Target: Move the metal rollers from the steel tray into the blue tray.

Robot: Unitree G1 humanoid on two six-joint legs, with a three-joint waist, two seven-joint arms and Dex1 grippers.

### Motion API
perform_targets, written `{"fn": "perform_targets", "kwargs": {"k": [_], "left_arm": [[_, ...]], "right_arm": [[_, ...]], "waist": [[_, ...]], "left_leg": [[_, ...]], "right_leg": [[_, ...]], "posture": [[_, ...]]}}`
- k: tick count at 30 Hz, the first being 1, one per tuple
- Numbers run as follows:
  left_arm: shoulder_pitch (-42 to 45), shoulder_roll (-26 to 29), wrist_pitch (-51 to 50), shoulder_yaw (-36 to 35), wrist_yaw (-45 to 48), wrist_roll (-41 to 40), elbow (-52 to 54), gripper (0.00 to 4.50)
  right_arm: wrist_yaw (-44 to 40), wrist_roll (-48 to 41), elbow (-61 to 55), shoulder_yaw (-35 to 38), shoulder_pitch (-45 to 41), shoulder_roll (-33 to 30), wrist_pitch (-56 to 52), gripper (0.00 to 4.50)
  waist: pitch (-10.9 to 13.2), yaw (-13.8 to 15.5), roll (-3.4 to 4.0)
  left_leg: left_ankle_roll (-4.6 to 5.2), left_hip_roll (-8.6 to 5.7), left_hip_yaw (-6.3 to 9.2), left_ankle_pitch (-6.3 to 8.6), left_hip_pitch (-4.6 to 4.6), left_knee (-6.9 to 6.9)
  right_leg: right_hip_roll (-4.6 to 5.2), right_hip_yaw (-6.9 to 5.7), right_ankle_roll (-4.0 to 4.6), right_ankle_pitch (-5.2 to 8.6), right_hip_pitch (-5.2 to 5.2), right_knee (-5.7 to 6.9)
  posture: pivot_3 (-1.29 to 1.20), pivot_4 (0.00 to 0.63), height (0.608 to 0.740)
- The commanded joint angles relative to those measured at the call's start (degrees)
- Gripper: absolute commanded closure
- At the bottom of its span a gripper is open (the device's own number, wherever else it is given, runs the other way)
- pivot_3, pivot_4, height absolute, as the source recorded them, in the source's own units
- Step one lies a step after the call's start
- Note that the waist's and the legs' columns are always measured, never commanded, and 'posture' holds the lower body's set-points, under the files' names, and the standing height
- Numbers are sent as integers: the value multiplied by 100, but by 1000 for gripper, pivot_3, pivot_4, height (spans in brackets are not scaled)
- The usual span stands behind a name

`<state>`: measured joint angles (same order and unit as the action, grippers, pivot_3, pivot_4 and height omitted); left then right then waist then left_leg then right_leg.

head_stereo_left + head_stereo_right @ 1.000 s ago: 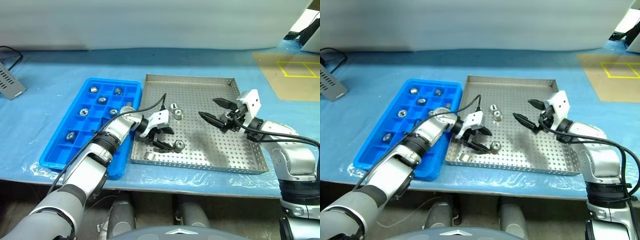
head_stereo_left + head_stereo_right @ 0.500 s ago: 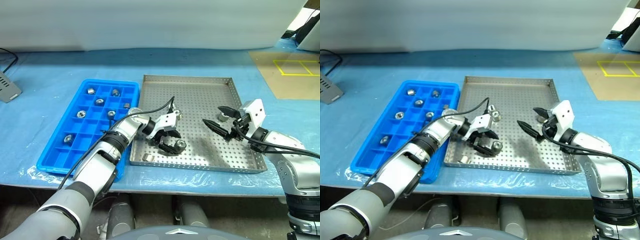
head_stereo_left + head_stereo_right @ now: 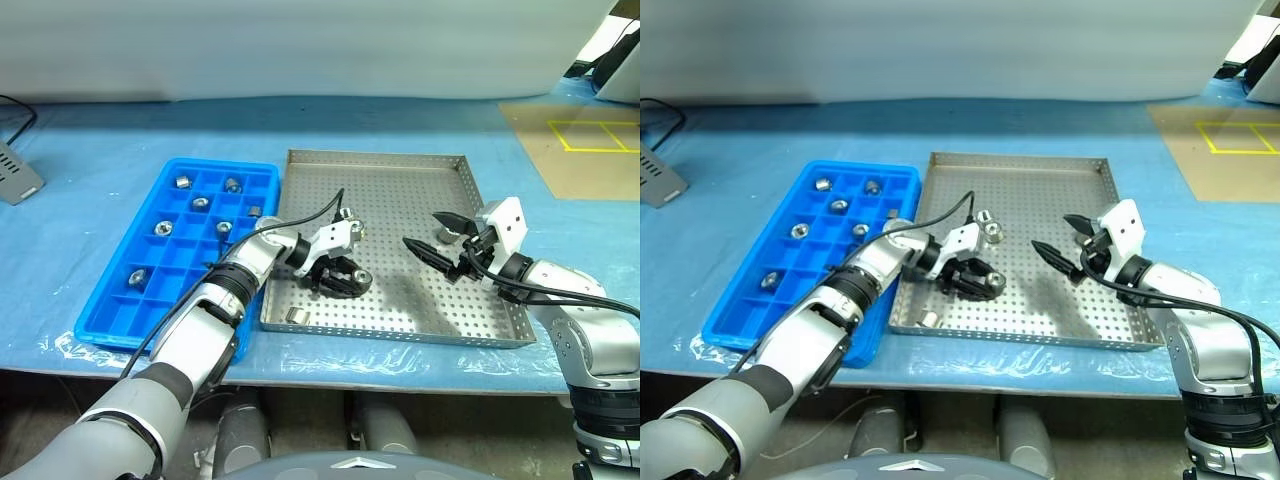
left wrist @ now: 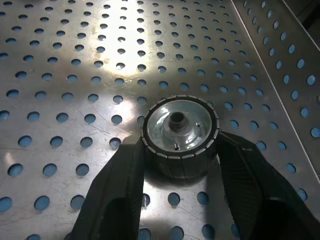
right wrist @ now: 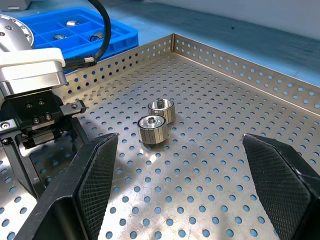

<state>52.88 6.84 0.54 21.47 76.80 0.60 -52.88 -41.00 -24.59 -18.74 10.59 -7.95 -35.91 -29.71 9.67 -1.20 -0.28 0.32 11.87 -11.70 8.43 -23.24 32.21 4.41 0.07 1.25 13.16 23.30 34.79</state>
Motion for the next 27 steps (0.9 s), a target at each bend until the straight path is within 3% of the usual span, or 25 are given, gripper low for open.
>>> {"fn": "perform_targets", "kwargs": {"k": [1, 10, 14, 16, 20, 27], "left_arm": [[69, -26, 97, -140, -123, 14, 23, 2763], [175, 164, 477, -612, -576, -202, 641, 2763], [-114, 731, 80, -787, -230, -436, 1663, 2763], [-557, 1214, -100, -822, 10, -581, 2660, 2763], [-1251, 1973, -832, -1272, -213, -971, 4088, 2763], [-1941, 2603, -1676, -2061, -1276, -1123, 4658, 2763]], "right_arm": [[21, -25, -144, 65, -61, -73, 60, 341], [-87, -391, -284, 69, -149, 7, -172, 341], [-242, -556, -301, -62, -211, -35, -303, 341], [-370, -657, -341, -177, -233, -53, -411, 341], [-637, -568, -174, -544, -289, -89, -412, 341], [-769, -648, 388, -990, -871, 389, -381, 341]], "waist": [[0, 0, 0], [1, 5, 0], [1, -5, 1], [1, -39, 4], [4, -76, 9], [7, 55, 14]], "left_leg": [[0, 0, 0, 0, 0, 0], [0, 0, 1, 0, -1, -2], [-1, 2, 1, 0, 2, -9], [-2, 4, 1, 0, 5, -14], [-11, 8, 3, 0, 8, -42], [-24, 5, 3, -6, 12, -37]], "right_leg": [[0, 0, 0, 0, 0, 0], [0, -1, 0, 0, 0, -2], [-1, -1, 0, 0, 4, -4], [-2, -1, 0, 0, 6, -4], [-5, -2, 2, 2, 14, -11], [2, -1, 2, 2, 13, 1]], "posture": [[-508, 150, 740], [-480, 150, 740], [-461, 150, 740], [-451, 150, 740], [-380, 150, 740], [-229, 150, 740]]}}
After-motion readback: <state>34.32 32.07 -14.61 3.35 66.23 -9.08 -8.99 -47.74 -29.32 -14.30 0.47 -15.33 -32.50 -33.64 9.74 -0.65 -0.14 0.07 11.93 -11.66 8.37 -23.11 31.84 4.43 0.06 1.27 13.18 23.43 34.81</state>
